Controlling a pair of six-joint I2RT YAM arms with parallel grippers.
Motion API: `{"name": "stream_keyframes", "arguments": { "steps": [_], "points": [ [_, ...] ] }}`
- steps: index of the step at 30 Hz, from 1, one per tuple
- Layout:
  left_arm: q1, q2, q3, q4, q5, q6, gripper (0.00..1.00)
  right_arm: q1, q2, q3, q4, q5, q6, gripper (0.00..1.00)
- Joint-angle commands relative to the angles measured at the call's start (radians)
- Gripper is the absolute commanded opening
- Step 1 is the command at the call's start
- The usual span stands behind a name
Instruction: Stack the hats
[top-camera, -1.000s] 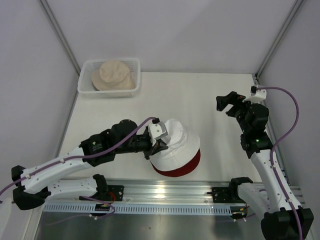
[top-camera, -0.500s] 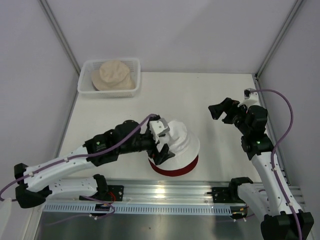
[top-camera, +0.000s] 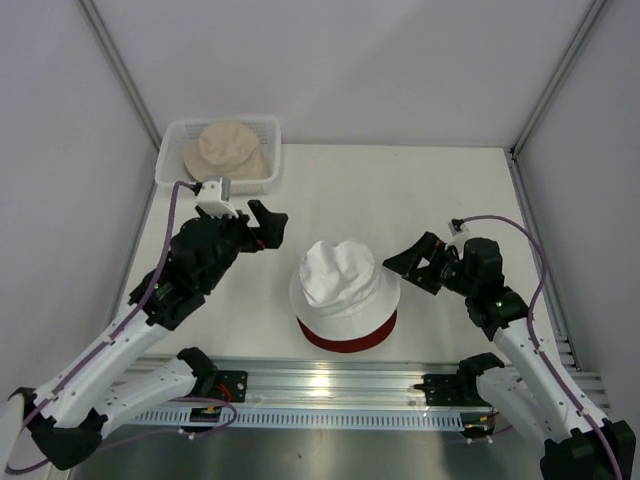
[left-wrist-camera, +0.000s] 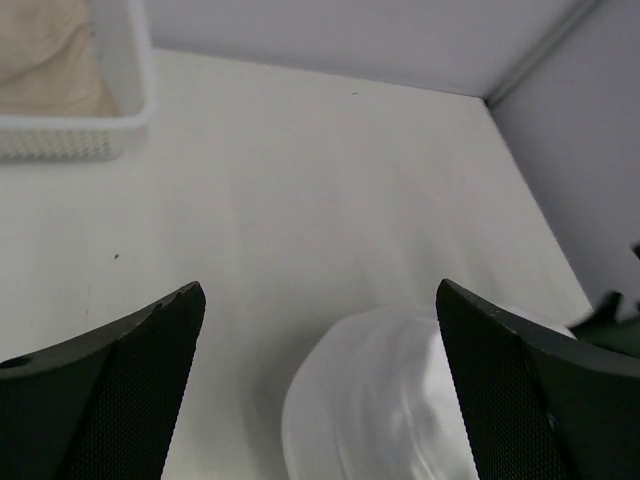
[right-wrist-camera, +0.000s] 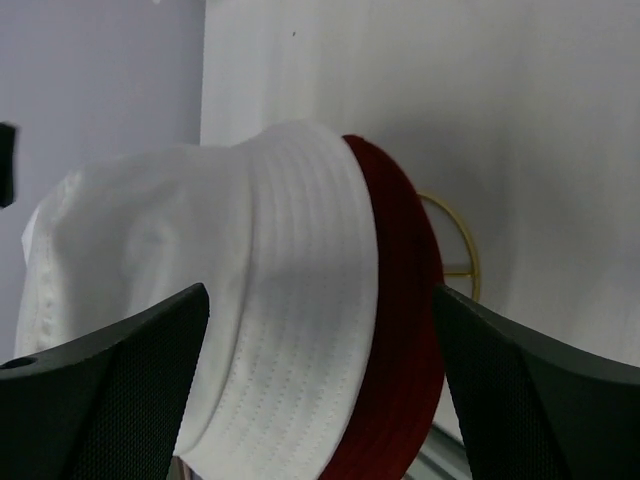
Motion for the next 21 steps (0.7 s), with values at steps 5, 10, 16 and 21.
{"name": "stream_keyframes", "arguments": {
  "steps": [5, 10, 16, 21],
  "points": [
    [0.150, 0.036, -0.144, 0.082, -0.010, -0.178, 0.99, 0.105, -0.031, -0.035, 0.047, 0.019, 0.171, 0.87],
    [0.184, 0.027, -0.181, 0.102, -0.036, -0.185, 1.00, 0.121, -0.054, -0.058, 0.043, 0.038, 0.205, 0.68],
    [0.227, 0.029, -0.213, 0.136, -0.027, -0.192, 0.99, 0.122, -0.108, -0.069, -0.040, 0.077, 0.174, 0.12],
    [0.237, 0.042, -0.245, 0.173, -0.079, -0.201, 1.00, 0.136, -0.172, -0.136, 0.014, 0.128, 0.093, 0.00]
  ]
}}
